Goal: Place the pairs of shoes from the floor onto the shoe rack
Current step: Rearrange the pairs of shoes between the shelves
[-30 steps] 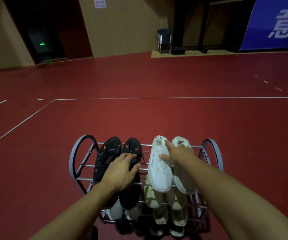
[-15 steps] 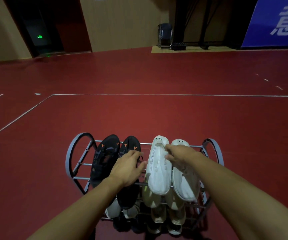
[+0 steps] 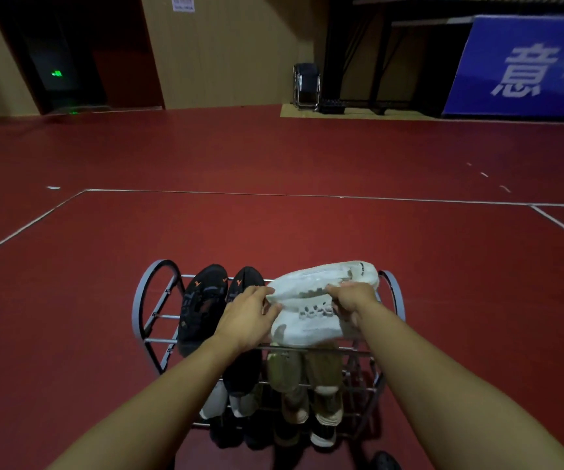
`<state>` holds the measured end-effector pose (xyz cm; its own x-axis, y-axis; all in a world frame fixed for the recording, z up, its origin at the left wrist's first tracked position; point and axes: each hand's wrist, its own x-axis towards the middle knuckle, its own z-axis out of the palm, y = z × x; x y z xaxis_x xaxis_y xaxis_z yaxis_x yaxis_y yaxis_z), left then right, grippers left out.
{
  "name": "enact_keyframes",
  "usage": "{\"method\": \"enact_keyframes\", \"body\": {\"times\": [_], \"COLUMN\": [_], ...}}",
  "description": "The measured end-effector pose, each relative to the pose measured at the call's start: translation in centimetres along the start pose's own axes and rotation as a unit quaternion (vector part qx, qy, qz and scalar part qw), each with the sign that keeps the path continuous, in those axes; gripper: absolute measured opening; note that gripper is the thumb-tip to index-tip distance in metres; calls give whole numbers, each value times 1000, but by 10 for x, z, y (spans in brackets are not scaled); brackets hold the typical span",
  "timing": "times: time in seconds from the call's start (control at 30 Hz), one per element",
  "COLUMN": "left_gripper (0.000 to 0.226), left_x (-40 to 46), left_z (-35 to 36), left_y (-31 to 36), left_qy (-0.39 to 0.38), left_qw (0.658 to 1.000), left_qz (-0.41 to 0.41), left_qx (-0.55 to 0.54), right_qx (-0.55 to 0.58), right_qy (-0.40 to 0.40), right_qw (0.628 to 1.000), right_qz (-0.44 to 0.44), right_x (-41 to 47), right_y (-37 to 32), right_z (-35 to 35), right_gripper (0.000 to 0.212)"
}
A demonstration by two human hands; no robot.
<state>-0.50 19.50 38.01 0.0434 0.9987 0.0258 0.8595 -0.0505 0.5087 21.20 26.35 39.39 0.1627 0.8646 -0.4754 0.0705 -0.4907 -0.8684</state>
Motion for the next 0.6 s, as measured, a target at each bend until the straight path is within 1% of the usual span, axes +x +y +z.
{"method": "enact_keyframes", "body": {"times": [0.03, 0.1, 0.17, 0.2, 0.27, 0.33, 0.43, 0.47, 0.53, 0.6], "left_gripper": [52, 50, 51, 51, 51, 50, 51, 52, 53, 54], "left_x": [-1, -4, -5, -4, -4, -5, -11, -13, -15, -16], "left_z": [0, 0, 2, 4, 8, 14, 25, 29, 37, 42], "left_y": [1, 2, 4, 4, 3, 5, 6, 5, 2, 2], "left_qy": [3, 7, 10, 8, 4, -7, -36, -49, -70, -81], "left_qw": [1000, 998, 993, 991, 988, 986, 983, 983, 982, 982], "left_qz": [-3, -23, -42, -51, -58, -57, -57, -55, -46, -38], "left_qx": [-15, -64, -106, -122, -145, -158, -170, -170, -168, -166], "right_qx": [102, 239, 329, 369, 426, 433, 418, 399, 321, 201], "right_qy": [-2, -3, -17, -26, -33, -57, -114, -128, -152, -173], "right_qw": [994, 968, 940, 923, 896, 892, 890, 896, 923, 956], "right_qz": [38, 80, 94, 107, 119, 119, 143, 149, 145, 124], "right_x": [-4, -10, -14, -15, -18, -27, -39, -37, -34, -31], "right_y": [-1, -2, -1, 1, 8, 17, 32, 37, 41, 41], "right_z": [4, 12, 21, 27, 39, 46, 46, 43, 31, 15], "right_gripper": [35, 32, 22, 20, 25, 25, 13, 11, 15, 21]}}
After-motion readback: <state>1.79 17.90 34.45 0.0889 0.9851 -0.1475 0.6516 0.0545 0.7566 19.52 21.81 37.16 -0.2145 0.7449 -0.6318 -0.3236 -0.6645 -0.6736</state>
